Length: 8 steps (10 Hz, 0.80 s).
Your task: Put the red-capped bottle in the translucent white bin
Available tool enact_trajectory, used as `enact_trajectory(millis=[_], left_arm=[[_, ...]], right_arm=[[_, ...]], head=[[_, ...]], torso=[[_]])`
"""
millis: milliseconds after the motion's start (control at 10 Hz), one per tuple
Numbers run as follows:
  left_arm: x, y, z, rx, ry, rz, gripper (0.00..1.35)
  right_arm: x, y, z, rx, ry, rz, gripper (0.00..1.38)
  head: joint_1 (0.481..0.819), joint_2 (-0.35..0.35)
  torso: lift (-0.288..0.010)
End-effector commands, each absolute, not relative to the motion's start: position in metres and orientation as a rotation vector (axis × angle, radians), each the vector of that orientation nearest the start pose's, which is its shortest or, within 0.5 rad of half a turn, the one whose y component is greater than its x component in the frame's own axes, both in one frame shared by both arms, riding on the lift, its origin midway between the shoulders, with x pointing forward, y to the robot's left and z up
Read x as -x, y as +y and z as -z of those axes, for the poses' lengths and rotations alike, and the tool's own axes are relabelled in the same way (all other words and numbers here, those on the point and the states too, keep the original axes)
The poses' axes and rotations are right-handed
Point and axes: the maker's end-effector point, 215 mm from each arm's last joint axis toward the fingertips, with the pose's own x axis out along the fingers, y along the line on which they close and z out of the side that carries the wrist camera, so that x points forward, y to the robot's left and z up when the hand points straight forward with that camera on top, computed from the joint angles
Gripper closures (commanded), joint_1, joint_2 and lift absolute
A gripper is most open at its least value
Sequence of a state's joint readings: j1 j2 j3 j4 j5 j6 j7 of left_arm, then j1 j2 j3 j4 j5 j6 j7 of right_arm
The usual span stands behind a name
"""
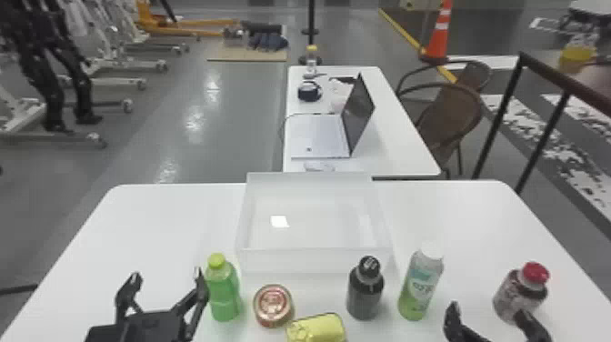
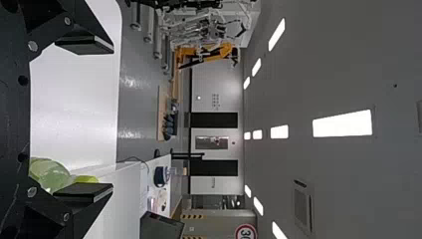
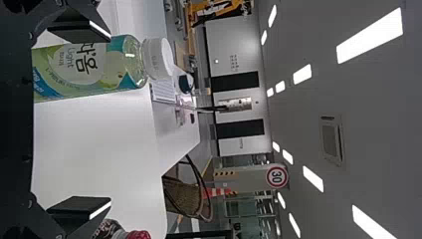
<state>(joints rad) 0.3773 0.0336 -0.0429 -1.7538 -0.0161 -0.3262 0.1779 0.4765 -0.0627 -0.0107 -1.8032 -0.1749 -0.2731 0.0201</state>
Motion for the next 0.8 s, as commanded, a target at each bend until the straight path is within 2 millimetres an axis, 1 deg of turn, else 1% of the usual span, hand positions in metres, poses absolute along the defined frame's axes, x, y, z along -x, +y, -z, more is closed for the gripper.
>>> enact_trajectory(millis=[0, 500, 700], left_arm=[[-0.4669, 0.2452, 0.3419, -0.016, -0.135, -0.12, 0.3], [-0.4661, 0.2452, 0.3438, -0.017, -0.132, -0.12, 0.3], [-0.4662, 0.2444, 0.3443, -0.016, -0.13, -0.118, 0.3]], right_arm=[[-0.4378, -0.2519, 0.3771, -0.11, -0.03, 0.006, 0.13], [-0.437, -0.2538, 0.3773, -0.107, -0.031, 0.013, 0.13], [-0.4305, -0.2617, 0.3809, -0.108, -0.047, 0.034, 0.13]], head=[[0.549, 0.0], [0.549, 0.0], [0.549, 0.0]], torso=[[-0.1], [-0.1], [-0.1]])
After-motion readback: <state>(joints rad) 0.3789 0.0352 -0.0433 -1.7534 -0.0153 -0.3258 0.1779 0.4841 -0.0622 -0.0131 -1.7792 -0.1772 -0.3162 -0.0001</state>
